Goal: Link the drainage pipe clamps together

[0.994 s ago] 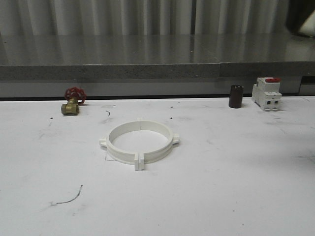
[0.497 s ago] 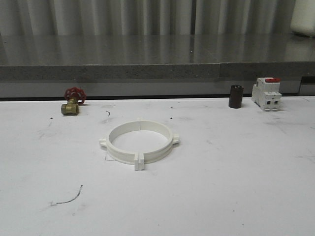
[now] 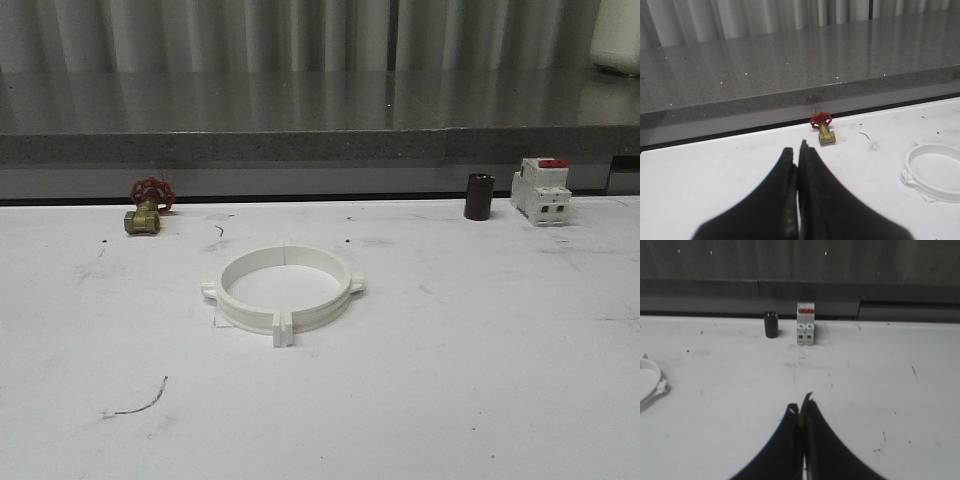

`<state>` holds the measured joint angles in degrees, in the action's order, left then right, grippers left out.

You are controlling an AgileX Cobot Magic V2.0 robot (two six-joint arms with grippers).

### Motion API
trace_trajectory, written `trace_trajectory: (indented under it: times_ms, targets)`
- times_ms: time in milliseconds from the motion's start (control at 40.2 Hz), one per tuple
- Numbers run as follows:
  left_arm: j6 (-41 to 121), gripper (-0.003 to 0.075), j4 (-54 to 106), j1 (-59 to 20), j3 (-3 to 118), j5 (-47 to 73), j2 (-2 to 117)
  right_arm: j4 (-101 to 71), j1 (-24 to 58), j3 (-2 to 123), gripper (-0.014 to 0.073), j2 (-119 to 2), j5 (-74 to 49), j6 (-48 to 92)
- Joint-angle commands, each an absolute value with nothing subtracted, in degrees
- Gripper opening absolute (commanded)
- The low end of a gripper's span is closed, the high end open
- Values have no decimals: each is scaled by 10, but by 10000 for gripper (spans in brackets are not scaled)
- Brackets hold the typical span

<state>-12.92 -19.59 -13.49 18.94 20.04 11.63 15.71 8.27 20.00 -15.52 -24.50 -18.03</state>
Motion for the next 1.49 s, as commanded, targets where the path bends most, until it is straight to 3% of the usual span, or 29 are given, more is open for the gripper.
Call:
trace_trajectory:
  times_ms: [0, 1343, 1467]
  targets:
    - [-130, -20, -200, -134, 205, 155, 121, 173, 80, 212, -111, -147, -179, -174]
    - [-128, -20, -194, -134, 197, 133, 120, 173, 80, 212, -111, -148, -178, -174]
    - [53, -20, -29, -134, 180, 78, 120, 173, 80, 212, -111, -148, -178, -174]
